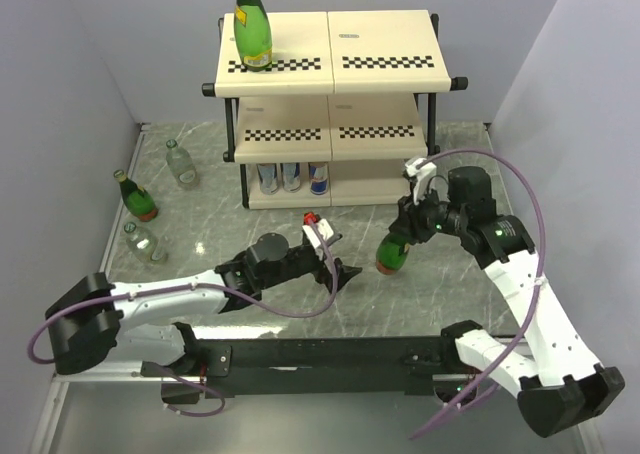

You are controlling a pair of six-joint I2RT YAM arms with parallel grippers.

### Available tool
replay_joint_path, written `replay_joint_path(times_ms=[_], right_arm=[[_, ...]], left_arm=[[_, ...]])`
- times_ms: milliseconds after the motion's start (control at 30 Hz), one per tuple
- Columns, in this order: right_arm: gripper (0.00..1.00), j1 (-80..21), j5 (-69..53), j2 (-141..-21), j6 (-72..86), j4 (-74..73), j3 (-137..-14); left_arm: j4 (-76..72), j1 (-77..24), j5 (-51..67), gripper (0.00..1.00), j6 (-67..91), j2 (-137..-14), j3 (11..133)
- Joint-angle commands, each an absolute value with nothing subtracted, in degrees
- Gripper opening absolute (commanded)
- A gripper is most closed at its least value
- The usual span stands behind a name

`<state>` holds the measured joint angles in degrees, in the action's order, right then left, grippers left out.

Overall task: Place and organize the beverage onto the shelf
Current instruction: Pick up the drink from the center of the board.

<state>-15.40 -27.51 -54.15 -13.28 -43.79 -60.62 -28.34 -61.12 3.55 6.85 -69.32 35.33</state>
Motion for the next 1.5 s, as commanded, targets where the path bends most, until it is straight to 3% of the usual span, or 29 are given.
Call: replay_joint_path(times_ms=[0, 367, 1467], right_arm=[[0.0, -21.6, -27.3, -53.3, -11.0, -38.2, -67.0], [0.0, -32.7, -19.8, -58.0, -8.4, -37.6, -73.3], [0.0, -36.0, -16.3, -61.3, -8.9, -38.7, -77.1]], left_arm=[[-39.5, -62.3, 2.5, 1.0, 4.4, -72.1, 38.8], [-44.6, -64.4, 0.2, 0.99, 3.7, -77.0, 39.6], [-31.8, -64.4, -5.1, 0.92, 1.9, -85.7, 50.5]])
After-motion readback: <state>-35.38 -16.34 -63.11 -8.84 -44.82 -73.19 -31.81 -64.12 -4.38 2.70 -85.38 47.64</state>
